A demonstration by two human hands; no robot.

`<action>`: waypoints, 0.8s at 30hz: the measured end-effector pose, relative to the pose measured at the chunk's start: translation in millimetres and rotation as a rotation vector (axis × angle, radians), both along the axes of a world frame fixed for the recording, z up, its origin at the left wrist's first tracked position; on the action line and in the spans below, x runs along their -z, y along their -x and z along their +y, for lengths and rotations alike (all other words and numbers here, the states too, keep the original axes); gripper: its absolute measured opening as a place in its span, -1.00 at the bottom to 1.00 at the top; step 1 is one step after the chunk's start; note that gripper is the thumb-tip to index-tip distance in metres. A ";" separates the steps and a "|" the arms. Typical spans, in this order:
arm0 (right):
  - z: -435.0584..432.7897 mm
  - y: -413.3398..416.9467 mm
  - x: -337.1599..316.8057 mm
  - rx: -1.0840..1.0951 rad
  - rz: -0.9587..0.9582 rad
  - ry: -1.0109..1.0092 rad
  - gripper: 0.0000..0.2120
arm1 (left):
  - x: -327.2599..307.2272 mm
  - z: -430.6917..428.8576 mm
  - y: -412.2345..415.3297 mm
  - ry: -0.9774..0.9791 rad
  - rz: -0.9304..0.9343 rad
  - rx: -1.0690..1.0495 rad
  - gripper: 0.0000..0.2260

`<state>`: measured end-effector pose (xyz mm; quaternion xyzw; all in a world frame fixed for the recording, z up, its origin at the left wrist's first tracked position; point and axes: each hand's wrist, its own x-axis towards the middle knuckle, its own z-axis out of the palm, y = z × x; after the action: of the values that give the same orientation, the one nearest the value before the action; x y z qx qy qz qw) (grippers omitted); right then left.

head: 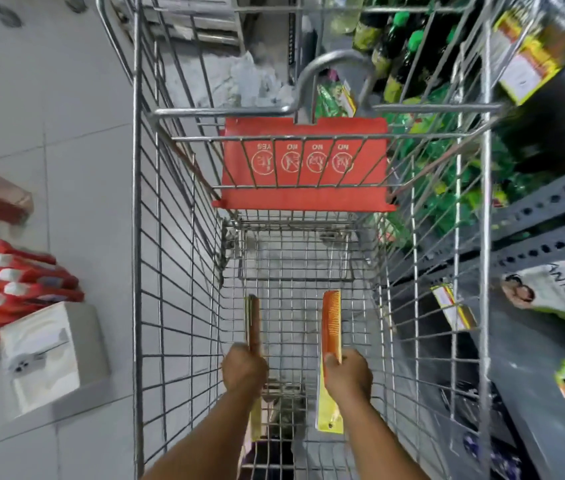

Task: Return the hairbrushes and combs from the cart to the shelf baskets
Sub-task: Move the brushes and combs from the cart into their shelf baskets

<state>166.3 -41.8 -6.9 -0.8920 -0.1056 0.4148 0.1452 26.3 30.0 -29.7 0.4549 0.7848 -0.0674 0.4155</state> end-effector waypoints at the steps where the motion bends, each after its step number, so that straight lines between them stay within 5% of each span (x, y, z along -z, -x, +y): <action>1: 0.3 -0.9 -5.8 0.015 0.014 -0.031 -0.80 | -3.4 1.0 0.3 0.015 -0.048 -0.031 -0.93; 7: -4.3 -13.7 -74.8 0.140 0.074 -0.270 -0.72 | -81.8 6.1 -7.0 0.036 -0.646 -0.334 -0.97; 13: -9.0 -24.8 -159.5 0.202 0.015 -0.467 -0.65 | -168.3 2.2 -13.8 0.051 -0.955 -0.289 -0.81; 21: -43.9 -39.1 -270.0 0.289 0.105 -0.773 -0.87 | -288.2 -11.2 -35.9 -0.044 -1.110 -0.115 -0.85; 24: -62.6 -47.7 -306.3 0.273 0.064 -0.889 -0.75 | -328.8 -20.0 -54.0 -0.069 -1.145 -0.017 -0.86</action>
<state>214.0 -104.5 299.4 -0.7359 -0.1500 0.3335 0.5698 80.3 10.0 299.1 0.4258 0.4400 0.2186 0.7598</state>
